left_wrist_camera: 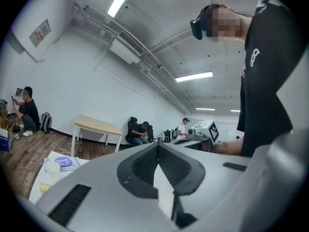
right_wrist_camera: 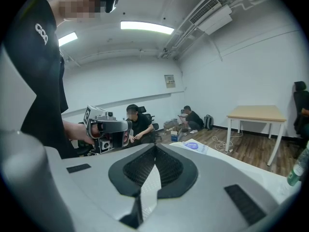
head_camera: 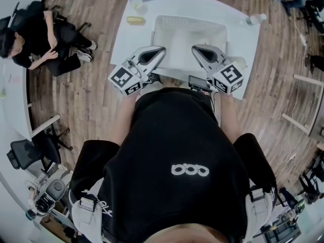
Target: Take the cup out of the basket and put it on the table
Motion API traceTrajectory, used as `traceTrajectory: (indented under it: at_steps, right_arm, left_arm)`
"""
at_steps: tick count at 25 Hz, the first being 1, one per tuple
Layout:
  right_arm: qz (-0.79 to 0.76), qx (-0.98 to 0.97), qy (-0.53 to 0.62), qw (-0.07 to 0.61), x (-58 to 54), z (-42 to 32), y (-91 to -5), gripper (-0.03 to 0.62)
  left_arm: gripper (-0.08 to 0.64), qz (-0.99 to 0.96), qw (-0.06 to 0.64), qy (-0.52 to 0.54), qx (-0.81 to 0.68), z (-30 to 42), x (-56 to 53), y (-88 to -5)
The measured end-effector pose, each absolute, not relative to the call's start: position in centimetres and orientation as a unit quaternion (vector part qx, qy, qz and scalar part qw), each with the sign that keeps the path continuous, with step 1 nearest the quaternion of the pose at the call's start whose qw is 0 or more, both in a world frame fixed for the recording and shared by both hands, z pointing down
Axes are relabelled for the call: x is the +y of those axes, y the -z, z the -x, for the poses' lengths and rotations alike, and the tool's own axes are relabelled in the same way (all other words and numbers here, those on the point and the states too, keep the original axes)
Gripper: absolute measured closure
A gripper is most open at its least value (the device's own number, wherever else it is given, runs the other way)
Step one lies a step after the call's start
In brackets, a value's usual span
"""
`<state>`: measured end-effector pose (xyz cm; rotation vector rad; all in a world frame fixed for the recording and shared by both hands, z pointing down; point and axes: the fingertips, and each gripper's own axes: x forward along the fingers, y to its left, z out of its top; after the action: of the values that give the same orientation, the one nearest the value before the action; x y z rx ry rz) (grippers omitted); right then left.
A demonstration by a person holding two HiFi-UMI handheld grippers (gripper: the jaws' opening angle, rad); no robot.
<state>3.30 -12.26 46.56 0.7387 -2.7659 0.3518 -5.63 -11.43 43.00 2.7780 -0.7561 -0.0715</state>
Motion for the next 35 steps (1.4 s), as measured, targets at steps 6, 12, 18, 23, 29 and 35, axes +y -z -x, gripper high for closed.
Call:
traceTrajectory:
  at_steps: [6,12,18,23,29,35]
  right_arm:
    - [-0.25,-0.951,-0.129,0.126,-11.8,-3.3,-47.2,0.568]
    - [-0.26,-0.949,-0.134,0.12,-11.4,-4.2,-47.5,0.568]
    - [-0.276,-0.944,-0.145,0.105,-10.8,-6.0,-48.2,0.568]
    - [-0.311,-0.931,-0.165,0.096,-10.7,-8.4,-48.7,0.568]
    - [-0.345,-0.918,-0.173,0.085,-10.0,-11.0,-49.0,0.568]
    - [-0.387,-0.902,-0.174,0.079,-9.4,-14.0,-49.2,0.568]
  left_arm:
    - [0.552,-0.959,0.111,0.002,-0.26,5.1,-11.5,-43.9]
    - [0.552,-0.956,0.133,0.016,-0.26,4.4,-11.8,-43.5]
    - [0.552,-0.962,0.133,0.006,-0.239,2.4,-12.2,-43.7]
    - [0.552,-0.969,0.125,-0.017,-0.211,0.0,-13.1,-44.5]
    - [0.551,-0.972,0.117,-0.107,-0.172,-3.2,-15.6,-48.7]
    - [0.551,-0.966,0.122,-0.201,-0.104,-7.4,-17.7,-54.7]
